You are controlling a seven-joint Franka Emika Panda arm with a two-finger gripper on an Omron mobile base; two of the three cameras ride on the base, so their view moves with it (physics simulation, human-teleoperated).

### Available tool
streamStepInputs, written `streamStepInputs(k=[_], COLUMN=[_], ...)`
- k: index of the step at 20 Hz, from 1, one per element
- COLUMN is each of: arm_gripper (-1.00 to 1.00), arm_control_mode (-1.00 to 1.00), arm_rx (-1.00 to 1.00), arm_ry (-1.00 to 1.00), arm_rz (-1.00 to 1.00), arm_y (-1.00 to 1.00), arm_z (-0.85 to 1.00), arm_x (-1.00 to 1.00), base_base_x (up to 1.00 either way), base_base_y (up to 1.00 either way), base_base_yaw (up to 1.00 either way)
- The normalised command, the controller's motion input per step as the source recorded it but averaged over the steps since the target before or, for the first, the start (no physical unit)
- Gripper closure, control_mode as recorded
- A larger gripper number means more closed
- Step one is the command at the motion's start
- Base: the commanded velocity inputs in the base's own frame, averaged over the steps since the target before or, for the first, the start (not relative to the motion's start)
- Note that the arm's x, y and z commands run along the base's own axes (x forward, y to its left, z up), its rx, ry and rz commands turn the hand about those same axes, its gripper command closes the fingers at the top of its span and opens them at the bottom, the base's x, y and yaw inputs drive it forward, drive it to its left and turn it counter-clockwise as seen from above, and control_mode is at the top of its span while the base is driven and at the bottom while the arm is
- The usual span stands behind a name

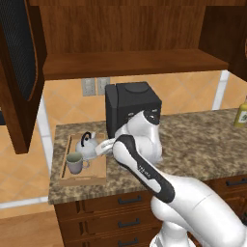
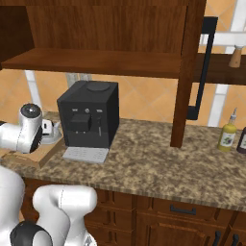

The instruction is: Pick the kettle from the counter and place it on the tray. Then pick the mug from the cabinet and place it on the tray. Then close the cabinet doors.

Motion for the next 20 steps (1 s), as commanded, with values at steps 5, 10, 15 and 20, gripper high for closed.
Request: streamStepInputs(k=[5,10,15,20], arm_gripper=[-1.0,-1.0,-1.0,1.0], arm_control_mode=[-1.0,-1.0,-1.0,-1.0], arm_rx=[-0.14,-0.06,0.0,0.0], arm_ry=[-0.05,-0.27,-0.31,-0.26], arm_rz=[0.03,-0.01,-0.05,-0.03], arm_y=[0.35,0.37,0.37,0.38], arm_z=[0.37,0.38,0.1,0.0], arm_x=[-0.52,-0.35,-0.06,-0.01], base_base_x=[0.0,0.0,0.0,0.0], base_base_y=[0.0,0.0,0.0,0.0], base_base_yaw=[0.0,0.0,0.0,0.0])
